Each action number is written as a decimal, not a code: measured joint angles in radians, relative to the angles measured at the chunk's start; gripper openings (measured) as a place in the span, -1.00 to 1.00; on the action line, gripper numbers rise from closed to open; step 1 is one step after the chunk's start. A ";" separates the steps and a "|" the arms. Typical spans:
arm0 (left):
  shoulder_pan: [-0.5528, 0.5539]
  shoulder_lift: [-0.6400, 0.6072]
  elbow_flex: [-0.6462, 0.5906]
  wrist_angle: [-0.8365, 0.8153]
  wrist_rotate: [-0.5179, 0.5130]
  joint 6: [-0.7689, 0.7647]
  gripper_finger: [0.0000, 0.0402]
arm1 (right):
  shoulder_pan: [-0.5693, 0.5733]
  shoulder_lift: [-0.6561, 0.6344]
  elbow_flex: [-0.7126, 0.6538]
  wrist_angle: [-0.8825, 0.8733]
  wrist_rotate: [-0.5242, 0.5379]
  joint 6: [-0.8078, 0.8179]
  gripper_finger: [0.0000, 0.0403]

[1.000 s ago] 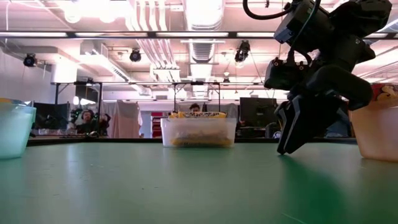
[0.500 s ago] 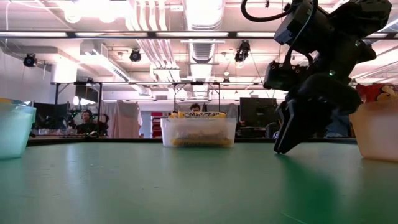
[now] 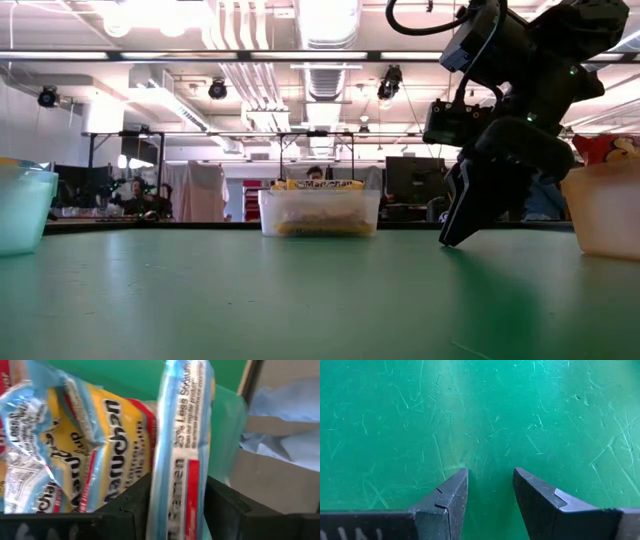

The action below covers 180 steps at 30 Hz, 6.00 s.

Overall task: Sort Maruchan noodles
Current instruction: Put the blue noodle pack into the blue bin, then return to Home Position

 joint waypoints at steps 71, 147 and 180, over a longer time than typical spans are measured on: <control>0.206 -0.001 0.360 -0.690 -0.770 -0.129 -0.26 | -0.432 -1.015 -0.412 0.055 0.049 -0.070 -0.25; 0.339 -0.021 0.359 -0.690 -0.882 0.094 -0.26 | -0.549 -1.026 -0.621 0.346 0.077 0.227 -0.25; 1.105 -0.704 -0.478 0.353 -0.748 0.932 -0.37 | -0.549 -1.026 -0.621 0.346 0.077 0.228 -0.25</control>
